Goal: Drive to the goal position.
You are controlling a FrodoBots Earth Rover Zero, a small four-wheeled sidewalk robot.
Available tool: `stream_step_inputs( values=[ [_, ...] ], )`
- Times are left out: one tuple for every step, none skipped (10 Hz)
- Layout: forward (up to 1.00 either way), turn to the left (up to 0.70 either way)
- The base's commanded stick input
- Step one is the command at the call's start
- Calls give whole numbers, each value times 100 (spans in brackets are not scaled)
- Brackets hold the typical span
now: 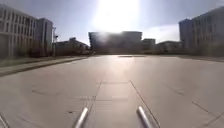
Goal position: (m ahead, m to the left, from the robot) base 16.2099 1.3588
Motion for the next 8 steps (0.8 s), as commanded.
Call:
stream_step_inputs(
  values=[
    [100, -2],
    [100, -2],
    [100, -2],
    [100, -2],
    [100, -2],
    [100, -2],
    [100, -2],
    [100, -2]
  ],
)
